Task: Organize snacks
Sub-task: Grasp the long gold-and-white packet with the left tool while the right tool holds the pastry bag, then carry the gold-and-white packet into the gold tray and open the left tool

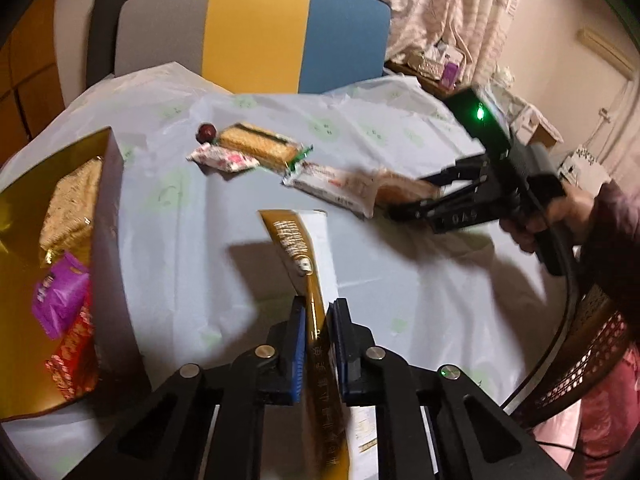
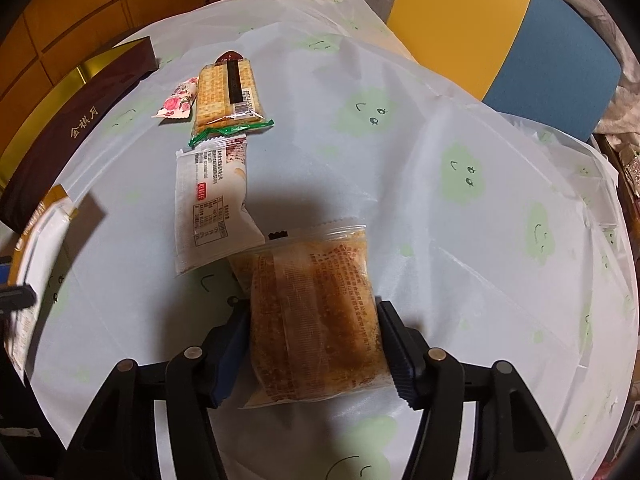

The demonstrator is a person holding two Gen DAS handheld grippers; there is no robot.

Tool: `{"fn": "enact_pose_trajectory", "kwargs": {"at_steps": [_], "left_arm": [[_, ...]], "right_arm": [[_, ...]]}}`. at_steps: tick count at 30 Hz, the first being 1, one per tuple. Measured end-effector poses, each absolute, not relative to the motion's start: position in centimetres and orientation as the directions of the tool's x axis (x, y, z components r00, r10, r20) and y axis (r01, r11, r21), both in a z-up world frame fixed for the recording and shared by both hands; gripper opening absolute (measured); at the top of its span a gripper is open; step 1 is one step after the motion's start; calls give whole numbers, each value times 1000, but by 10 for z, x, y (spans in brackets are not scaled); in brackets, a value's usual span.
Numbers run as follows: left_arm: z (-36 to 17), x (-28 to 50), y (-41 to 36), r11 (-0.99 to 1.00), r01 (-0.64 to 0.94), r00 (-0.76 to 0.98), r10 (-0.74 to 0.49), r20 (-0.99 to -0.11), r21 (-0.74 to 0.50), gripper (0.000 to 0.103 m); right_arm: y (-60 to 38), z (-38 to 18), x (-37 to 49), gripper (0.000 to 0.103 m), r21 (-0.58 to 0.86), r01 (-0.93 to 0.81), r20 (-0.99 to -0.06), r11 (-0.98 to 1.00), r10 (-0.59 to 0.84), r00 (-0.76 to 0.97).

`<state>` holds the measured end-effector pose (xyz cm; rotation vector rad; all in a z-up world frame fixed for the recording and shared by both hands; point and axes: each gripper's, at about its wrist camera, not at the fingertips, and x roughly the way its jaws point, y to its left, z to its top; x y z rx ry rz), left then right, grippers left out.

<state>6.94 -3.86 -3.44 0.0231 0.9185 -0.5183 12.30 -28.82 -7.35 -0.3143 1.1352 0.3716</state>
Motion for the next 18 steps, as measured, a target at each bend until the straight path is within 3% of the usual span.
{"fn": "enact_pose_trajectory", "kwargs": {"at_steps": [11, 18], "left_arm": [[30, 77, 21, 911, 347, 633, -404, -661, -225, 12], [55, 105, 94, 983, 142, 727, -186, -661, -120, 12]], "right_arm": [[-284, -74, 124, 63, -66, -446, -919, 893, 121, 376], [-285, -75, 125, 63, -61, -434, -920, 899, 118, 374]]}}
